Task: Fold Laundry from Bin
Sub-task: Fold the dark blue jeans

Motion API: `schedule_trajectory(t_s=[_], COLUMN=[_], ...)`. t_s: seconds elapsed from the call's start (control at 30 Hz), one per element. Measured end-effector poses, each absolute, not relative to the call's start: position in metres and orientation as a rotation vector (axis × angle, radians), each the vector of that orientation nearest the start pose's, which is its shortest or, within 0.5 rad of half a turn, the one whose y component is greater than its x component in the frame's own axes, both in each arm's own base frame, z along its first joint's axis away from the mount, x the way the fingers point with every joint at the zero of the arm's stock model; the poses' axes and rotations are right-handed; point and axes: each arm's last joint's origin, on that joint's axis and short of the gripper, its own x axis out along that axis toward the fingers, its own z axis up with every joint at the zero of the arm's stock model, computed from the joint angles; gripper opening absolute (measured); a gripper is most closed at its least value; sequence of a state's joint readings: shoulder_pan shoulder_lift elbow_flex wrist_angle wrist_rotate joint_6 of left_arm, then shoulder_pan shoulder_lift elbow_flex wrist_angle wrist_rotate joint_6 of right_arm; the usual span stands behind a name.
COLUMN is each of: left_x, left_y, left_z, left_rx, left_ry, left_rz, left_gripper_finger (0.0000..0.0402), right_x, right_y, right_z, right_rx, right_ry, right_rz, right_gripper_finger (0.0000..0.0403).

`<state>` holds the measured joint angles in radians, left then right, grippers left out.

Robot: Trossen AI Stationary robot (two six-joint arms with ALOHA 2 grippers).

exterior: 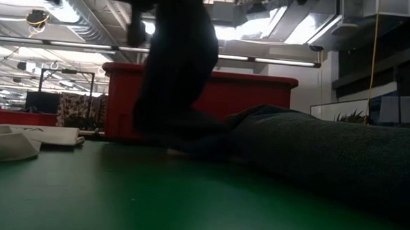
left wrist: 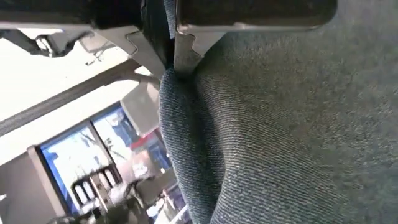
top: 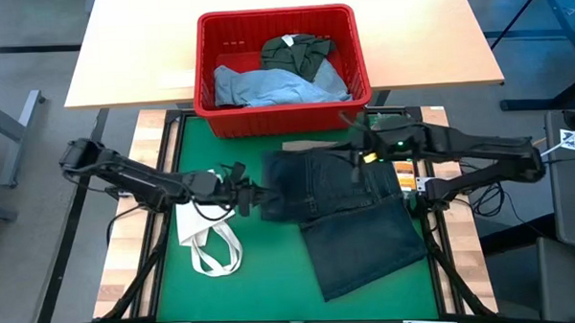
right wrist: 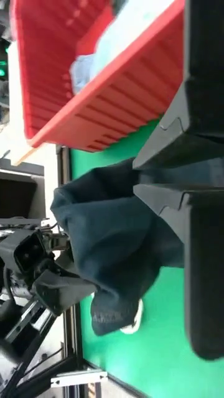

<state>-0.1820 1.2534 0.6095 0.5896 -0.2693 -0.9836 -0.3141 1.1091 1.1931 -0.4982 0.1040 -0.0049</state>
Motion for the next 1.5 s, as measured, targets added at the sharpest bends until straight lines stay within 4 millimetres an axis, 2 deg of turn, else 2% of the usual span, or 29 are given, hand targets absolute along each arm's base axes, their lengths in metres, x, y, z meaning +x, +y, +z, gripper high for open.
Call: schedule_trajectory(t_s=[0.13, 0.33, 0.47, 0.73, 1.0, 1.23, 1.5], left_x=[0.291, 0.344, 0.383, 0.454, 0.503, 0.529, 0.535], left_y=[-0.036, -0.026, -0.016, 0.009, 0.03, 0.033, 0.038], left_z=[0.262, 0.287, 0.288, 0.262, 0.244, 0.208, 0.172], left_rx=[-0.914, -0.788, -0.775, -0.81, -0.81, -0.809, -0.799], left_ry=[-0.002, -0.045, -0.029, 0.02, -0.01, 0.011, 0.024], left_rz=[0.076, 0.036, -0.018, -0.059, -0.045, 0.007, 0.156], left_gripper_finger=[0.0, 0.0, 0.0, 0.0004, 0.0004, 0.0005, 0.0006], right_x=[0.197, 0.173, 0.159, 0.131, 0.12, 0.118, 0.119], right_y=[-0.067, -0.059, -0.055, -0.048, -0.044, -0.044, -0.044], right_z=[0.382, 0.376, 0.374, 0.38, 0.381, 0.38, 0.379], right_rx=[0.073, 0.129, 0.14, 0.123, 0.134, 0.142, 0.144], right_ry=[0.482, 0.603, 0.669, 0.653, 0.655, 0.672, 0.682], right_rz=[-0.415, -0.425, -0.437, -0.489, -0.493, -0.503, -0.503], right_gripper_finger=[0.0049, 0.0049, 0.0049, 0.0049, 0.0049, 0.0049, 0.0049])
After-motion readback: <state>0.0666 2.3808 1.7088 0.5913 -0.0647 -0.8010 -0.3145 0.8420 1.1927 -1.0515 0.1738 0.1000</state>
